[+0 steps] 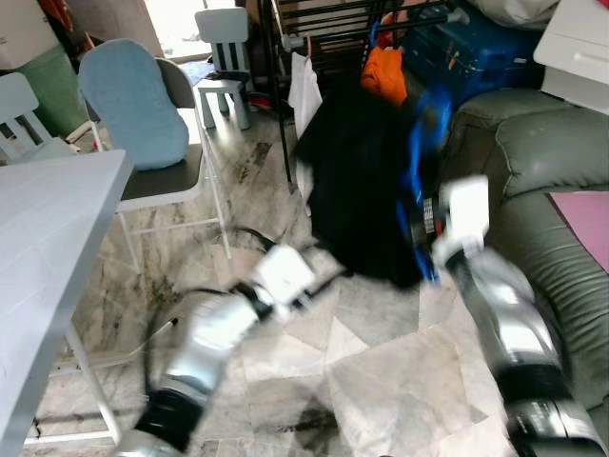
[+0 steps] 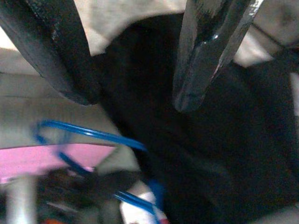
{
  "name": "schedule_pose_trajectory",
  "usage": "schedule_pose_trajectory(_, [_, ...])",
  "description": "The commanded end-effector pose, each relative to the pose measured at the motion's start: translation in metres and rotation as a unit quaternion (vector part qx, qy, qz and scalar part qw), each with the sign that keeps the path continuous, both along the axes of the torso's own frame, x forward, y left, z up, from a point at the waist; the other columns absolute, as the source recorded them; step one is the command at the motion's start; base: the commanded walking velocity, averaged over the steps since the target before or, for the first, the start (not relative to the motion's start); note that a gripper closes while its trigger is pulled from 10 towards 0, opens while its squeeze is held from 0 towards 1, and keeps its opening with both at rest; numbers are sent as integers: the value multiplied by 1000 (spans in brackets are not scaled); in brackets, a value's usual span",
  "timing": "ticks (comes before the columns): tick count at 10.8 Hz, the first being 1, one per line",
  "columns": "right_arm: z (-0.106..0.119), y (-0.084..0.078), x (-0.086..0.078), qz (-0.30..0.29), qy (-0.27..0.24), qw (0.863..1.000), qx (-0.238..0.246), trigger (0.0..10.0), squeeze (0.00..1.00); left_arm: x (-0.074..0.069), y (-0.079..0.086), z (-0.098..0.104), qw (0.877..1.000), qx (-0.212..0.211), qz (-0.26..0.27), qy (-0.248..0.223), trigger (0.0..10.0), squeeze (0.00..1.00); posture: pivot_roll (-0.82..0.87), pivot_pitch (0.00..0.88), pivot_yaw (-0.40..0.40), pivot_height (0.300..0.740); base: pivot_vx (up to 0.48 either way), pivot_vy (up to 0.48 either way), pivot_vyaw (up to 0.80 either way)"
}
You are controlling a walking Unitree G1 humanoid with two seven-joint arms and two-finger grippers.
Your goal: Hang hanger
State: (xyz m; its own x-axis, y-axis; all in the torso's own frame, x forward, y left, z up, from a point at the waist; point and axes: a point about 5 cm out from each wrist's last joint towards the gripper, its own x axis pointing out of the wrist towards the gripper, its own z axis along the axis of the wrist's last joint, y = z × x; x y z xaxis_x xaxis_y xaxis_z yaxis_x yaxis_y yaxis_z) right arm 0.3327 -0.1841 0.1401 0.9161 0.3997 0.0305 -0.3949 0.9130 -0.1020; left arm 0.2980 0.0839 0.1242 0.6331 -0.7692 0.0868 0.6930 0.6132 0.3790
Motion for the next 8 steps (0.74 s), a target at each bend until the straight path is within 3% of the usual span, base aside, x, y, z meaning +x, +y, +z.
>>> schedule_pose_trajectory(1, [18, 2, -4, 42, -52, 998, 6, 10000, 0, 3, 9, 11, 1000, -3, 13, -26, 10000, 1000, -205, 0, 59, 740, 0, 0, 0])
schedule_pose_trajectory(2, [8, -3, -13, 73, -29, 997, 0, 10000, 0, 6, 16, 19, 999, 11, 16, -46, 10000, 1000, -202, 0, 61, 740, 0, 0, 0])
schedule_pose_trajectory(3, [-1, -8, -23, 110, -8, 994, -17, 10000, 0, 10, 24, 22, 995, 56, 19, -77, 10000, 1000, -197, 0, 63, 740, 0, 0, 0])
schedule_pose_trajectory(5, [-9, -15, -38, 166, 25, 985, -38, 10000, 0, 17, 40, 17, 986, 138, 15, -87, 10000, 1000, -200, 0, 71, 740, 0, 0, 0])
schedule_pose_trajectory(8, [-9, -30, -49, 229, 52, 967, -99, 10000, 0, 24, 49, 29, 977, 180, -20, -117, 10000, 1000, -198, 0, 78, 740, 0, 0, 0])
